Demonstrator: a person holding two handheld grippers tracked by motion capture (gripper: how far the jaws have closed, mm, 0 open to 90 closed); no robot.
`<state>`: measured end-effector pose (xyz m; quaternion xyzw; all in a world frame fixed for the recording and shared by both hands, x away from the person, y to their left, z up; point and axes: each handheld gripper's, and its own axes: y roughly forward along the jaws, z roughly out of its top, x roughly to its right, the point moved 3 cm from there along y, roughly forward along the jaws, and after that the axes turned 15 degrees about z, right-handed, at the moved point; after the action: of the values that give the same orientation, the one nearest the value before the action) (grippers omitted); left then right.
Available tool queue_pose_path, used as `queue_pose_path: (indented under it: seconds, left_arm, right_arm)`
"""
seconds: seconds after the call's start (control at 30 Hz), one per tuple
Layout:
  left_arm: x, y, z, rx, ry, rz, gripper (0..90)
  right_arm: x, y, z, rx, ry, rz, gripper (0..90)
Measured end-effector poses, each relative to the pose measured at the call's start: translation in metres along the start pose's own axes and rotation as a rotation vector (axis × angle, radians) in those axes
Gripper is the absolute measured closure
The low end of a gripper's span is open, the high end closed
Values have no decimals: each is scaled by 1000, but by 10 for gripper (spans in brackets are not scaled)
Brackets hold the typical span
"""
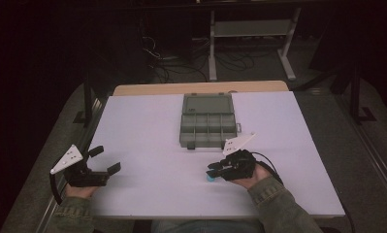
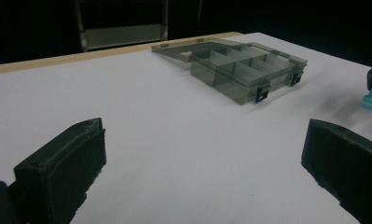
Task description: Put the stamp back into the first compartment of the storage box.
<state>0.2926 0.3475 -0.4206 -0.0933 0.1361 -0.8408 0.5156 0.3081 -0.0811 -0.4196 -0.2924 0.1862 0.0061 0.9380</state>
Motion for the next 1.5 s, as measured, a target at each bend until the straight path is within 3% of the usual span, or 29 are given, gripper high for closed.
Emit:
queue_pose_path:
  seconds: [0.23,0.3,0.37,0.47,0.6,0.83,0.97,1.0,1.13,1.5]
  left_arm:
    - [0,0,0,1,-1,0,0]
    - [0,0,0,2,-4,1,0]
    - [0,0,0,1,-5,0,0]
    - [0,0,0,2,-6,-1,0]
    - [0,0,0,1,-6,-1,0]
    - [1,1,0,-2,-5,-3,0]
    - [0,1,-1,-4,-7,-4,0]
    - [0,1,-1,-4,-8,-4,0]
    - [0,1,-1,-5,-10,-3,0]
    - [0,1,-1,-1,-7,-3,0]
  right_arm:
    - [3,-7,8,-6,-25,-17,722]
    - [1,-8,10,5,-5,-4,722]
    - [4,-11,12,-4,-29,-22,722]
    - [3,-15,16,18,-4,-12,722]
    - [6,-18,20,19,-9,-15,722]
    - [10,-17,26,11,-8,-4,722]
    - [15,-17,29,-9,-31,-12,722]
    - [13,-17,31,0,-8,-2,722]
    - [18,-18,37,-8,-36,-19,722]
    - [25,-17,47,-6,-35,-25,722]
